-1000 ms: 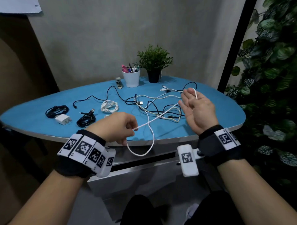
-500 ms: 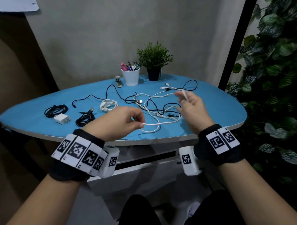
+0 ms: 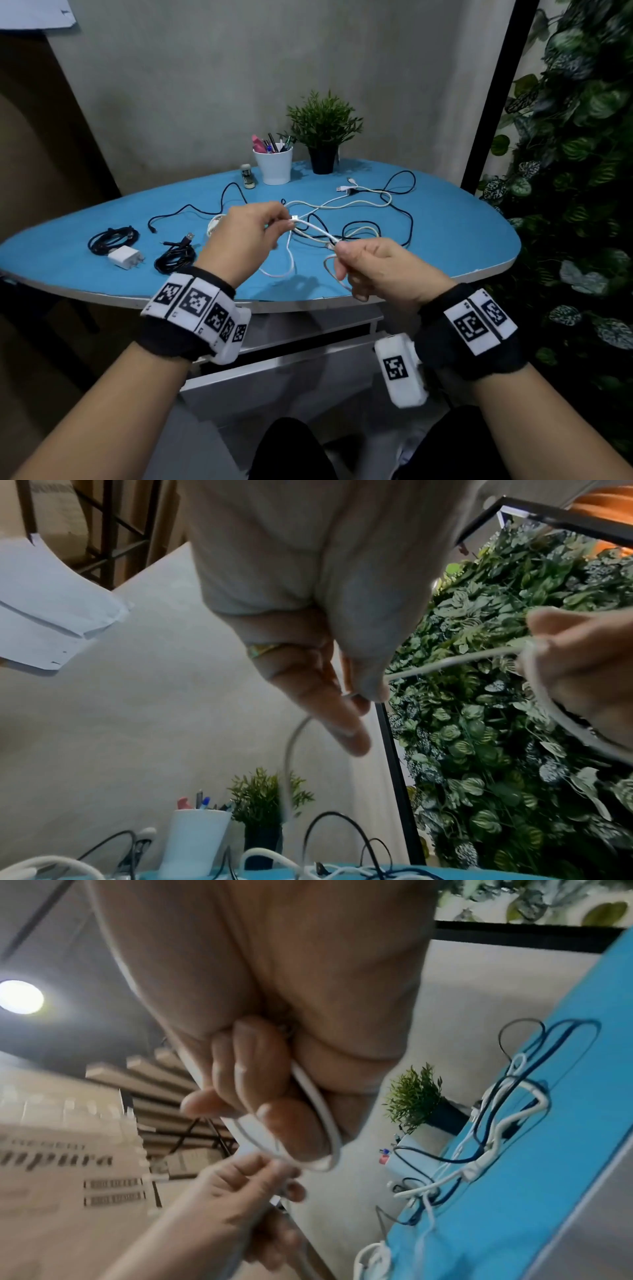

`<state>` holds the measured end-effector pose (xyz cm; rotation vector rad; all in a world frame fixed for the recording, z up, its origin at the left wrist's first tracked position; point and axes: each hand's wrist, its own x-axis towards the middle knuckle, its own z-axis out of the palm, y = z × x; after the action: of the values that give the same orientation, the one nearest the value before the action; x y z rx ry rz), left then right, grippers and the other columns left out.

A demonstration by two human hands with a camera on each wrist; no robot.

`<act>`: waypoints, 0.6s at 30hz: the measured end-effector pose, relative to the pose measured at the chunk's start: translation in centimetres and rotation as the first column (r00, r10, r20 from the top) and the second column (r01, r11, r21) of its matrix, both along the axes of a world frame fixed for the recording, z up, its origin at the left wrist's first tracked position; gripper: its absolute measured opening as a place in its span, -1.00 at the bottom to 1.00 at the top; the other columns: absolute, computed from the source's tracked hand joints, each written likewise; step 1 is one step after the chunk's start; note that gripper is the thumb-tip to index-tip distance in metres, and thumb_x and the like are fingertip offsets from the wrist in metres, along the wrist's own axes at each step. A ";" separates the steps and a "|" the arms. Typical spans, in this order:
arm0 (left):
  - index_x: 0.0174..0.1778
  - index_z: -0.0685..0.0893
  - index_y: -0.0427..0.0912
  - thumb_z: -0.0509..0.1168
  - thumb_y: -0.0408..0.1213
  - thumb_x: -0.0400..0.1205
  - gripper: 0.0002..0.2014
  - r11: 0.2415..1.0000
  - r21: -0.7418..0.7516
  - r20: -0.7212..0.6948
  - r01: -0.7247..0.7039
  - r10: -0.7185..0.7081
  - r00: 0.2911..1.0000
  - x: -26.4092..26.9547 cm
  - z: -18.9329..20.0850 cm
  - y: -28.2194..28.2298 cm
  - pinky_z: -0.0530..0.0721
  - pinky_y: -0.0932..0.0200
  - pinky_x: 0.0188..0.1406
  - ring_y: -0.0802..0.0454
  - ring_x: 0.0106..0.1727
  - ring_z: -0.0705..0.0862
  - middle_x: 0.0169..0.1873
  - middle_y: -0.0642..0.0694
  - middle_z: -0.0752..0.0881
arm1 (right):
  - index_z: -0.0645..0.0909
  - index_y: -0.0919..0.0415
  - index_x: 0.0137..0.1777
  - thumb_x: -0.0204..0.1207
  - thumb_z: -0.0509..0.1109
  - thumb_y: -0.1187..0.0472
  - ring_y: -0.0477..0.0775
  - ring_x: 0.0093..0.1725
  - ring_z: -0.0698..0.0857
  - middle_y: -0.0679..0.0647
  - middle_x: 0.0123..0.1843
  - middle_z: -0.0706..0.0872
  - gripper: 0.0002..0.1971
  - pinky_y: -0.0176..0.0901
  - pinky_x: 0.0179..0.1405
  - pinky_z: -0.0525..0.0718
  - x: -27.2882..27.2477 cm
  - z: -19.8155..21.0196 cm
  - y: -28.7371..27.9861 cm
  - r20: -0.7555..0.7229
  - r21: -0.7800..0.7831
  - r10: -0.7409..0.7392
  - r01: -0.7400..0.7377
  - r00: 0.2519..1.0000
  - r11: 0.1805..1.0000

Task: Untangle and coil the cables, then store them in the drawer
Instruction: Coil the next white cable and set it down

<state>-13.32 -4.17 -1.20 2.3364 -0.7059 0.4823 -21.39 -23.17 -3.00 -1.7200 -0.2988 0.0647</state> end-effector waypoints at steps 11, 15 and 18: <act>-0.25 0.52 -0.10 0.25 -0.40 0.61 -0.84 0.925 0.164 -0.507 0.341 -0.218 0.834 -2.1 -3.8 -3.2 0.68 0.23 -0.47 0.19 -0.56 0.68 -0.37 0.00 0.64 | 0.54 0.28 -0.08 0.71 0.05 0.21 0.20 0.22 0.70 0.29 0.21 0.67 -0.73 -0.02 0.07 0.75 1.5 2.4 -1.7 -0.059 0.828 -0.185 0.152 0.981 0.539; -0.25 0.55 -0.02 0.28 -0.27 0.61 -0.87 0.853 0.250 -0.539 0.458 -0.270 0.798 -3.3 -5.2 -3.2 0.65 0.23 -0.29 0.20 -0.47 0.66 -0.48 0.12 0.63 | 0.57 0.22 0.01 0.72 0.09 0.25 0.08 0.35 0.57 0.16 0.22 0.61 -0.78 -0.04 0.34 0.55 2.7 2.1 -2.3 -0.093 0.806 -0.402 0.306 0.911 0.507; -0.25 0.55 0.07 0.25 -0.16 0.66 -0.84 0.808 0.239 -0.581 0.538 -0.325 0.746 -3.8 -4.5 -2.4 0.60 0.28 -0.20 0.26 -0.36 0.61 -0.44 0.17 0.61 | 0.59 0.12 0.02 0.70 0.11 0.29 -0.12 -0.05 0.55 -0.01 -0.09 0.57 -0.79 -0.22 0.09 0.50 2.7 1.1 -2.2 0.045 0.452 -0.546 0.471 0.837 0.758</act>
<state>-17.08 -6.55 -5.67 2.3700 -1.1187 -0.5484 -18.66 -25.38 -1.92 -1.3148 0.0458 -0.5280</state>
